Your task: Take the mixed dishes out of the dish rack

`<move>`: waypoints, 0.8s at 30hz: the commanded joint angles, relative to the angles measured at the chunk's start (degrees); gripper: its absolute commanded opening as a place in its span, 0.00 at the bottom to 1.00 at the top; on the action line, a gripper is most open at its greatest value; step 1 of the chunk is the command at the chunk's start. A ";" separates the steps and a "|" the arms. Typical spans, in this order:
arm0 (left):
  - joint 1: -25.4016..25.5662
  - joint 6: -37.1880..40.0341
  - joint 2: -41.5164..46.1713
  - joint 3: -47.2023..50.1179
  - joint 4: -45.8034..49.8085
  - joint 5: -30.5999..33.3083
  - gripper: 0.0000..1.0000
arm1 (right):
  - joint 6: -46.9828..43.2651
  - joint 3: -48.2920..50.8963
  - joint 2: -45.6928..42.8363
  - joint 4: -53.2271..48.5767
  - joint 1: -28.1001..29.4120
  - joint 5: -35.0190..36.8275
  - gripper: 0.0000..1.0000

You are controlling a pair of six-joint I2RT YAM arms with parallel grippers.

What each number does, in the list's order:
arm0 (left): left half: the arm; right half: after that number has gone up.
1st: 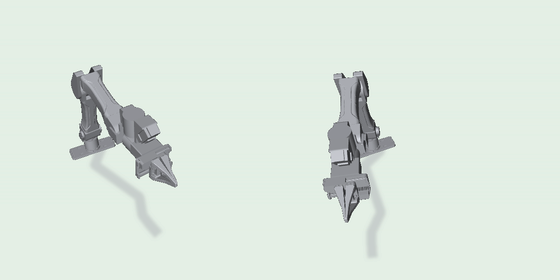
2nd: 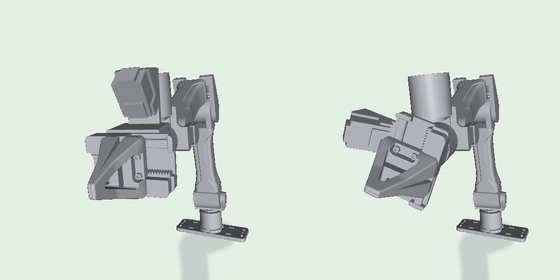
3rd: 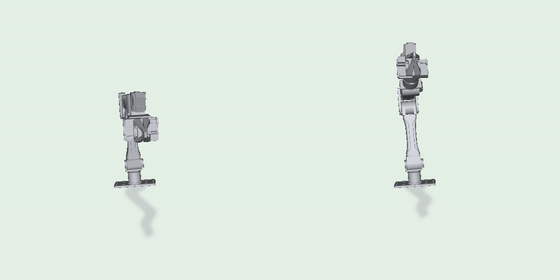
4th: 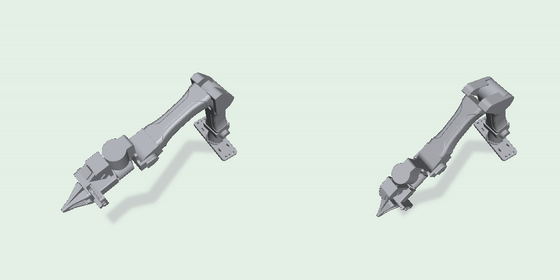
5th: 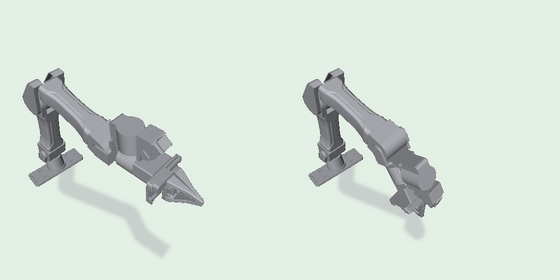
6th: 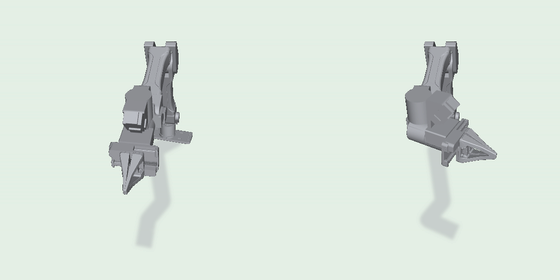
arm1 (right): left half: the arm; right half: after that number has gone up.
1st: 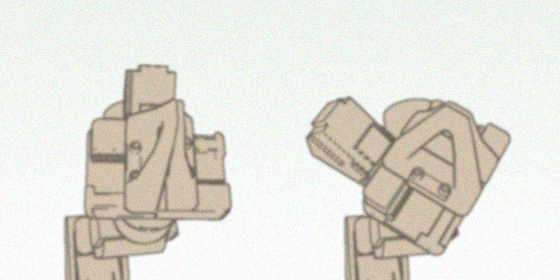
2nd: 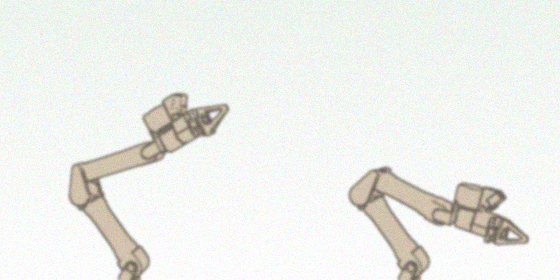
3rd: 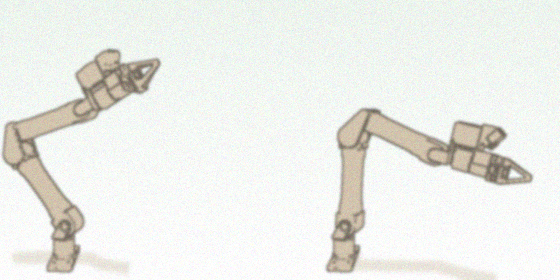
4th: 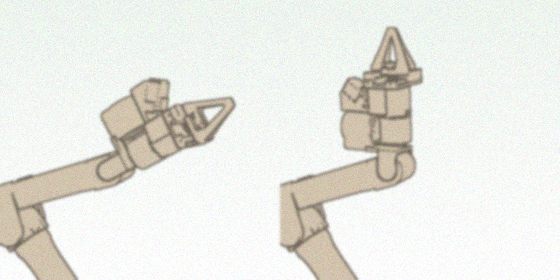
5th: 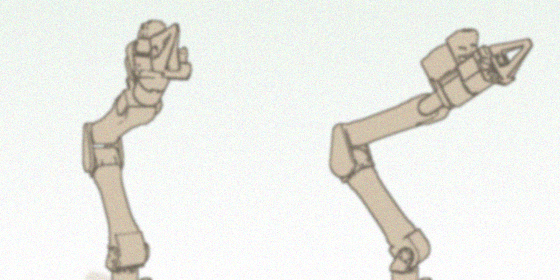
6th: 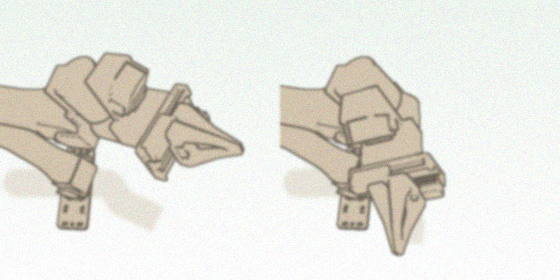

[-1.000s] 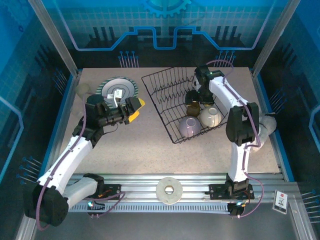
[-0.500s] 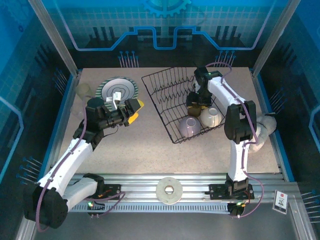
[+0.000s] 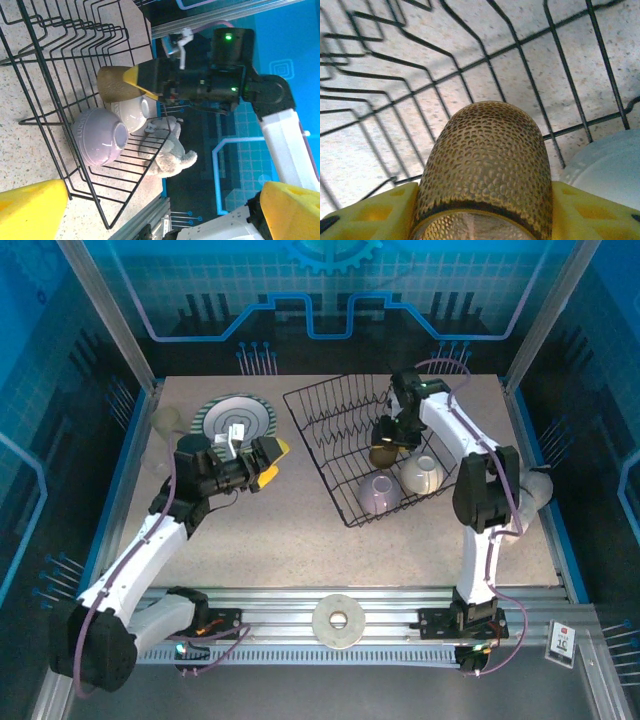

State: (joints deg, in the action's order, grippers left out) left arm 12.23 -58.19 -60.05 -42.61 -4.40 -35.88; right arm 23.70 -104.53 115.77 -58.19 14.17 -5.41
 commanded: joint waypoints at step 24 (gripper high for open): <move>1.38 -7.06 -23.53 -10.82 -25.95 -11.22 0.96 | 17.97 9.21 -16.85 15.87 -2.63 -47.87 0.38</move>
State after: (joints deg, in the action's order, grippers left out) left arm 12.56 -62.26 -81.12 -50.22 -20.80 -42.48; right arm 37.21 -97.12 101.84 -47.53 10.26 -44.88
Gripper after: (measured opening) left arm 0.967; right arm 0.553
